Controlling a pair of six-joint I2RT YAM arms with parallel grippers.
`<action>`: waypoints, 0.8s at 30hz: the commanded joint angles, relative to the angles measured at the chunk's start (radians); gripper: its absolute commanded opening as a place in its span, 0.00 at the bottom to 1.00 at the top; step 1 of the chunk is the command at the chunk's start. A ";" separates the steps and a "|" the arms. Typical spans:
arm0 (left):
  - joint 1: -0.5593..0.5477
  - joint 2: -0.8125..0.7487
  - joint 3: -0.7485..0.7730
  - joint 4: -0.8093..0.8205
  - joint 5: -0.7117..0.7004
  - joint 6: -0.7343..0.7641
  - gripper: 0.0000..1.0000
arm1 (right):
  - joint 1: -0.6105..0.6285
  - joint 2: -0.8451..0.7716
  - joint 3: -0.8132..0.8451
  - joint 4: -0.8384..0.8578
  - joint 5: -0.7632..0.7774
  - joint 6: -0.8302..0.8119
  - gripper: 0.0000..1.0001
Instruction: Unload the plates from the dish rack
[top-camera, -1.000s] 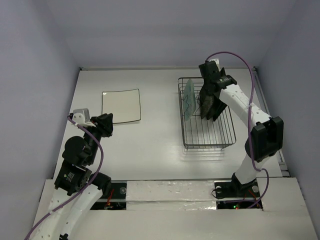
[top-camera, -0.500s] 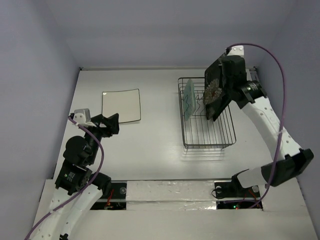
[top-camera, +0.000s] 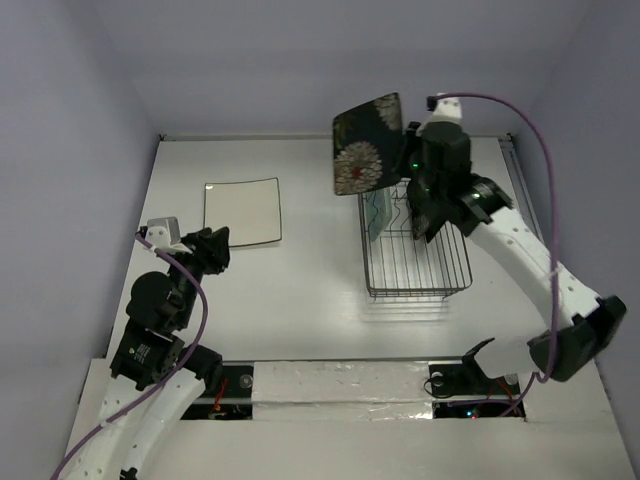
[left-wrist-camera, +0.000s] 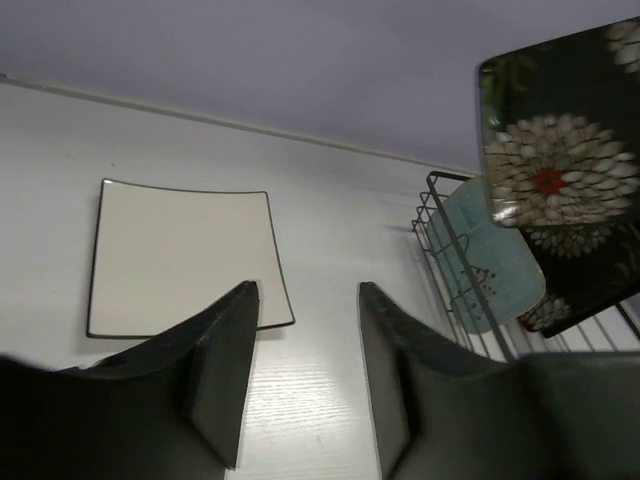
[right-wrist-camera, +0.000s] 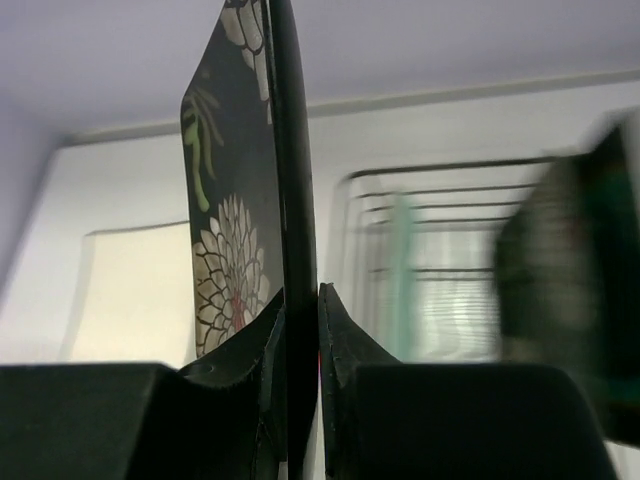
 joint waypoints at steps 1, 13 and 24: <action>0.008 -0.012 -0.005 0.039 0.003 -0.004 0.32 | 0.105 0.105 0.031 0.384 -0.108 0.215 0.00; 0.008 -0.024 -0.003 0.030 0.003 -0.010 0.00 | 0.207 0.555 0.188 0.673 -0.183 0.560 0.00; 0.008 -0.021 -0.003 0.034 0.003 -0.008 0.01 | 0.250 0.869 0.427 0.606 -0.223 0.700 0.00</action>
